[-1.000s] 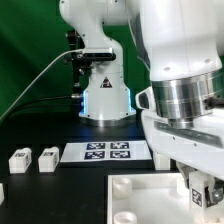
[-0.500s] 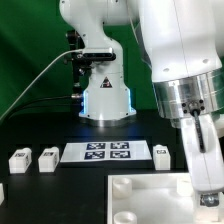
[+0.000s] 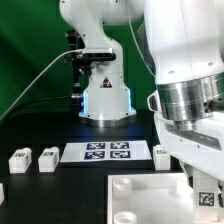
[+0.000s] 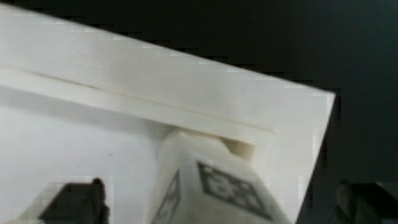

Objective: Assemble one leg

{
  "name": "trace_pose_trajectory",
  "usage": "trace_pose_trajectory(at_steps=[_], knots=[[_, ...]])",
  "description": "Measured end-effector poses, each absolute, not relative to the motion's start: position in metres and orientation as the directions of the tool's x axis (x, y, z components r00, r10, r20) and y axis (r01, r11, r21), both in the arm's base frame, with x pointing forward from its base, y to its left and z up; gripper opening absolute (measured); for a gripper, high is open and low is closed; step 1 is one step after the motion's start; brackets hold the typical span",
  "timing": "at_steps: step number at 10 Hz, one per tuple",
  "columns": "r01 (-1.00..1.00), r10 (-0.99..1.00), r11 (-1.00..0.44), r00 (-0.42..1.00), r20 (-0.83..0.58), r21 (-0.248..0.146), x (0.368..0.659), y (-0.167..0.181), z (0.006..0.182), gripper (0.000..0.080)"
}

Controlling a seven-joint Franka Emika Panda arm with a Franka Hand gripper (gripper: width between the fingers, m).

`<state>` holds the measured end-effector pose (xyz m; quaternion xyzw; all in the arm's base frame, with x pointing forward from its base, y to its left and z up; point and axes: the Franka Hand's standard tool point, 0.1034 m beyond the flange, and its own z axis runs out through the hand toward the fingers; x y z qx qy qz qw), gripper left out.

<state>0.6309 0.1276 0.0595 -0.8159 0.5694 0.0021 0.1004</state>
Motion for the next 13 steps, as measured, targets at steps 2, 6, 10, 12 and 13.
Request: trace_pose_trajectory(at_steps=[2, 6, 10, 12, 13], knots=[[-0.831, -0.835, -0.525, 0.544, -0.079, -0.183, 0.6311, 0.1254, 0.0586, 0.0649], [-0.497, -0.508, -0.852, 0.861, 0.03, -0.166, 0.6328, 0.1239, 0.0616, 0.0649], [-0.201, -0.216, -0.97, 0.97, 0.108, -0.137, 0.6367, 0.122, 0.0638, 0.0538], [-0.203, -0.218, -0.97, 0.97, 0.106, -0.133, 0.6362, 0.1194, 0.0629, 0.0402], [-0.206, -0.22, -0.97, 0.97, 0.106, -0.131, 0.6361, 0.1169, 0.0621, 0.03]])
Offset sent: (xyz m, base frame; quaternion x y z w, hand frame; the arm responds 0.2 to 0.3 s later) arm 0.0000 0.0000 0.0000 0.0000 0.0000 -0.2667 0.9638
